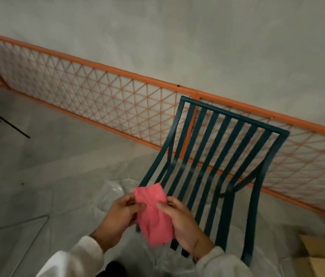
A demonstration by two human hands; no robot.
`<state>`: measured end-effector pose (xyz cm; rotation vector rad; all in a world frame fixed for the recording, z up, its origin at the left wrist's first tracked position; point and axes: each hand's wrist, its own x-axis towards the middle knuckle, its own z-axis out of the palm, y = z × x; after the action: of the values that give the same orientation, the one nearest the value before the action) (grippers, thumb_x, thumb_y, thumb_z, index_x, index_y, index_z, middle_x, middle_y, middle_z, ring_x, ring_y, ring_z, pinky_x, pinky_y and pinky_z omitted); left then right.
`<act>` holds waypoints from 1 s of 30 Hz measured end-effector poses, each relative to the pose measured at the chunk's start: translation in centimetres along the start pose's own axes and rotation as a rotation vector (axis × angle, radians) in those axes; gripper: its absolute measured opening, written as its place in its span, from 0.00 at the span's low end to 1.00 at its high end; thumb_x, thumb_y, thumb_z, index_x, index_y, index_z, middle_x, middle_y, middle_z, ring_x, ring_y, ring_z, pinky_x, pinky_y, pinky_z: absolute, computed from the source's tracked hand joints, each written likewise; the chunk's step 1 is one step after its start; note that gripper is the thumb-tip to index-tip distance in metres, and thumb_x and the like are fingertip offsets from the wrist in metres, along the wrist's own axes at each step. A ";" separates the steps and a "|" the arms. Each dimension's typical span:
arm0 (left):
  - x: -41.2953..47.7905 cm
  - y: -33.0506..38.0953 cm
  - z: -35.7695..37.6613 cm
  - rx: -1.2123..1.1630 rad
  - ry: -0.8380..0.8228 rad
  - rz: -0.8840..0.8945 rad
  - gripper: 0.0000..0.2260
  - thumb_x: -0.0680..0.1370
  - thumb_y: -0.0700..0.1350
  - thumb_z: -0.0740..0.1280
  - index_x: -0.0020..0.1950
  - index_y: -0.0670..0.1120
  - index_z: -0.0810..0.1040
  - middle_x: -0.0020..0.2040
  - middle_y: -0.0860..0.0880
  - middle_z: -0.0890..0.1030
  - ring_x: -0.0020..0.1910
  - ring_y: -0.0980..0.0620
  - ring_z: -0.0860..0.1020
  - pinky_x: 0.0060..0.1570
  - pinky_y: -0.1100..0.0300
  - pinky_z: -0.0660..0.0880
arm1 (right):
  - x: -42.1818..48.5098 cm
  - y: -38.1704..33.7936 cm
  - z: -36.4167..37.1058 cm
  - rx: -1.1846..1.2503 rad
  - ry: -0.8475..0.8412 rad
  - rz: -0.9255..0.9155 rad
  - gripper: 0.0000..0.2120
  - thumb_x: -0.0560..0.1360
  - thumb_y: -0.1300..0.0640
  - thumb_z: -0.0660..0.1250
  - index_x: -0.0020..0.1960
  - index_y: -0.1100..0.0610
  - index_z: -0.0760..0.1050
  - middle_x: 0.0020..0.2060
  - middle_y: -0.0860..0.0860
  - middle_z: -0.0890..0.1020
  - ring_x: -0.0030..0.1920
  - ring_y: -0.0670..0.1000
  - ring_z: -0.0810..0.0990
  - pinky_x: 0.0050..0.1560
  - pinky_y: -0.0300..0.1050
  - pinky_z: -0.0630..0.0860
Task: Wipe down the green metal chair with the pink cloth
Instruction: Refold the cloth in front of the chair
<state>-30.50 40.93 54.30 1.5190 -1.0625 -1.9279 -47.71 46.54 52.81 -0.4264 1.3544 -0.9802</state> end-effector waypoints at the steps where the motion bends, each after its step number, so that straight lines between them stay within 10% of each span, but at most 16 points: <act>1: 0.1 -0.1 -0.5 -0.002 0.018 0.004 0.12 0.76 0.35 0.68 0.58 0.43 0.81 0.54 0.41 0.85 0.52 0.42 0.84 0.48 0.52 0.80 | 0.3 0.2 0.5 -0.034 -0.006 0.008 0.11 0.76 0.56 0.72 0.57 0.56 0.81 0.53 0.55 0.86 0.55 0.56 0.85 0.60 0.56 0.80; 16: 9.7 1.9 -14.1 0.041 -0.073 -0.082 0.23 0.73 0.36 0.73 0.65 0.51 0.74 0.46 0.41 0.85 0.38 0.44 0.82 0.33 0.54 0.78 | 12.2 0.0 11.9 -0.020 0.113 0.162 0.11 0.79 0.62 0.67 0.59 0.53 0.77 0.53 0.54 0.86 0.55 0.57 0.84 0.48 0.53 0.82; 24: 17.0 1.2 -27.7 0.097 -0.284 -0.349 0.34 0.68 0.37 0.77 0.69 0.55 0.68 0.59 0.42 0.80 0.49 0.44 0.84 0.51 0.46 0.82 | 20.6 5.0 21.9 0.068 0.279 0.333 0.15 0.78 0.63 0.67 0.63 0.53 0.76 0.56 0.54 0.84 0.55 0.59 0.83 0.55 0.62 0.81; 30: 23.1 -1.7 -32.9 0.155 -0.275 -0.372 0.27 0.73 0.31 0.70 0.68 0.51 0.70 0.59 0.42 0.80 0.53 0.44 0.83 0.43 0.54 0.83 | 26.2 9.1 24.9 0.077 0.182 0.532 0.30 0.75 0.67 0.68 0.69 0.41 0.70 0.59 0.53 0.81 0.57 0.61 0.82 0.50 0.59 0.83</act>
<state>-5.47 15.15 36.18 1.6631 -1.1257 -2.4149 -23.45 24.25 35.28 0.0887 1.4834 -0.6323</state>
